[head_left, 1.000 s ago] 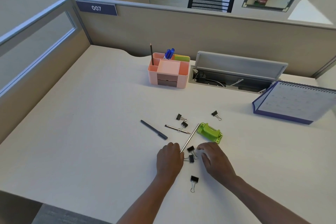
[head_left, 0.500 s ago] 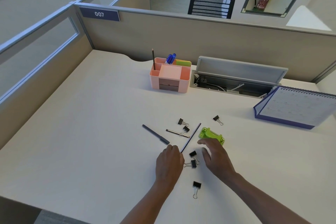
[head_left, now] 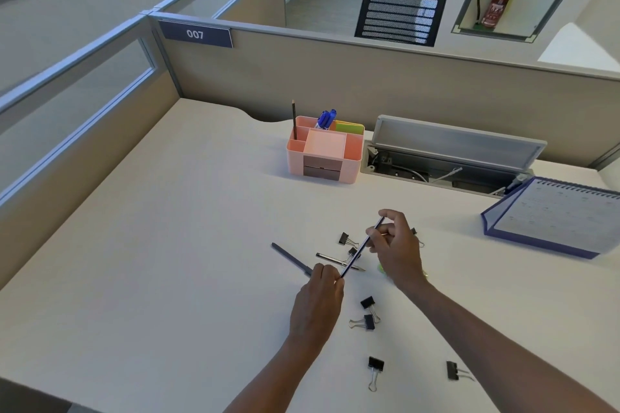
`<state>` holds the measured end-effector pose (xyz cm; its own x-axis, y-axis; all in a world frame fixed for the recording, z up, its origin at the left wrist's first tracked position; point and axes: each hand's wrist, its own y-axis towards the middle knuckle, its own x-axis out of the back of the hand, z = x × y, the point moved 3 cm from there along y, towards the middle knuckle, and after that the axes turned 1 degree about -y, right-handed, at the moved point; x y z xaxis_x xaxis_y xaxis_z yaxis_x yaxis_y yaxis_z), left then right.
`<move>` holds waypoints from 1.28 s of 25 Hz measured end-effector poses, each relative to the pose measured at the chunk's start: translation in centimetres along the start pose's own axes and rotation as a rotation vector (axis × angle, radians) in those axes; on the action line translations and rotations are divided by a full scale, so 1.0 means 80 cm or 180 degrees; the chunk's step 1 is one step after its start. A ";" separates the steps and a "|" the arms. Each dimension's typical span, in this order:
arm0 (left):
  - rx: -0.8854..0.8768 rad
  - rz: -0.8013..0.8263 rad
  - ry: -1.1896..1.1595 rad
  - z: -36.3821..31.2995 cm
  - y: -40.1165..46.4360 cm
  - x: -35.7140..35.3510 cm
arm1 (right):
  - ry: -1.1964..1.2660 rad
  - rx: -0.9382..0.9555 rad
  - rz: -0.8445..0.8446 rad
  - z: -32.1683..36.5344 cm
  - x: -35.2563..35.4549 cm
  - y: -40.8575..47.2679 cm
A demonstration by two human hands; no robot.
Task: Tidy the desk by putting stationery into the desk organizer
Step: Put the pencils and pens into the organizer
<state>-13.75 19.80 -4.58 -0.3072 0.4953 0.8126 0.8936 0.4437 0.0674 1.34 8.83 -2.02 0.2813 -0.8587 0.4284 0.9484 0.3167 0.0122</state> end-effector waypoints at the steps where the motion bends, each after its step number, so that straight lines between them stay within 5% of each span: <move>1: 0.0004 -0.0027 -0.0028 0.003 0.009 0.002 | 0.0121 -0.0034 -0.0053 0.007 -0.003 0.006; 13: -0.0226 -0.0362 0.0034 0.025 0.188 0.056 | 0.0279 0.0412 -0.0552 0.096 -0.020 0.139; 21: -0.0205 -0.0253 0.0678 0.075 0.302 0.059 | -0.0108 0.1558 -0.0940 0.180 -0.045 0.263; 32: -0.0297 -0.0230 0.0720 0.092 0.314 0.043 | -0.1448 0.1919 -0.0376 0.198 -0.143 0.322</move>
<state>5.21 38.14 -4.38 -0.2997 0.2806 0.9118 0.9016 0.3959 0.1744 20.24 33.20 7.73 -0.0288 -0.6915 0.7218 0.6878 0.5102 0.5163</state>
